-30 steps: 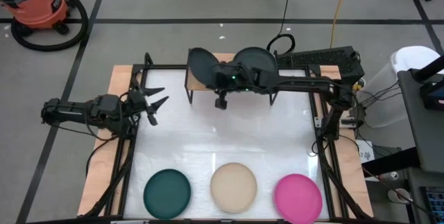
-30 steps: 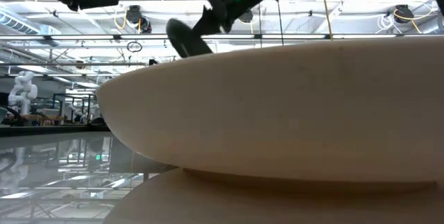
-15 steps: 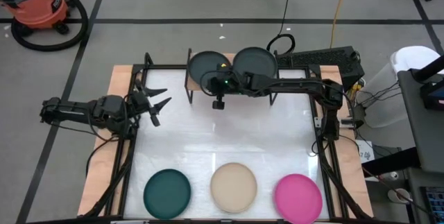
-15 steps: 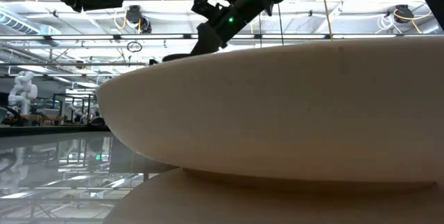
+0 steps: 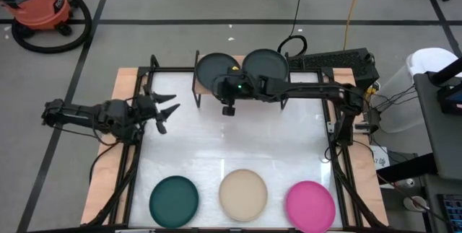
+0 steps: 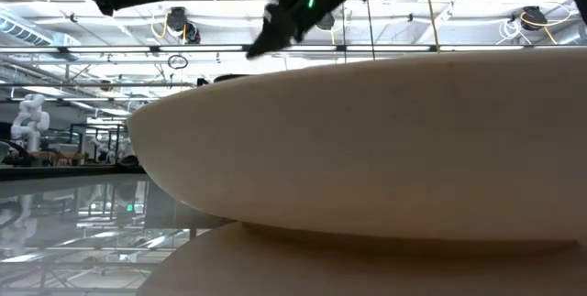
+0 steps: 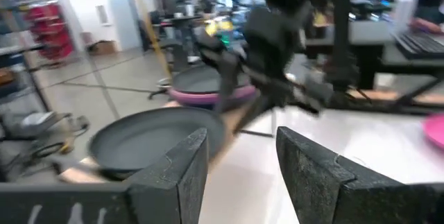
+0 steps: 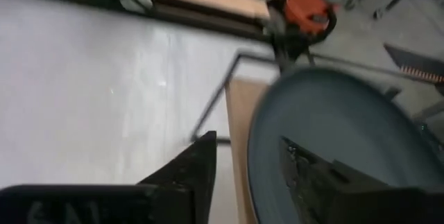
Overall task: Place and stack plates onto a shelf
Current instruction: Stack the light brown plate on top of the black plate on the shelf
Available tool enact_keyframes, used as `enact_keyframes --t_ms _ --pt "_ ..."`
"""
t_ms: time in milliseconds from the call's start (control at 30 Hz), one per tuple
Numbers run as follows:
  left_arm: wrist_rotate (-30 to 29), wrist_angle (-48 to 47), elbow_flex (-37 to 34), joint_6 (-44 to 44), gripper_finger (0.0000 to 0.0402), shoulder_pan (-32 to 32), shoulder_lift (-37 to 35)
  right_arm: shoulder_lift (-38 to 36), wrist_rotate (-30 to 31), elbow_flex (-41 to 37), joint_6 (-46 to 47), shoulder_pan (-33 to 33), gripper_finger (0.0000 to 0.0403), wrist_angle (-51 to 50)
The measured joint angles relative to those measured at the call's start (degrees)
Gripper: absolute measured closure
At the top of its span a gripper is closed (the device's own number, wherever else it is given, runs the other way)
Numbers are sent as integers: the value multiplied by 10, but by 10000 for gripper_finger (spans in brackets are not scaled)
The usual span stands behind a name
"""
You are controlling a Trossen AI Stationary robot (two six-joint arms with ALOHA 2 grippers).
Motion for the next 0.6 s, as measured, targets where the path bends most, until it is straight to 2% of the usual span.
enact_keyframes --t_ms 100,233,467,600 --pt "15 0 3 17 227 -23 24 -35 0 0 1 17 251 -4" --pt "62 0 21 53 227 -61 92 -90 0 0 1 48 246 -12" --pt "76 18 66 139 227 -115 289 -180 1 -11 21 120 246 -28" --pt "147 63 79 160 227 -145 399 -222 9 -48 22 160 246 -26"
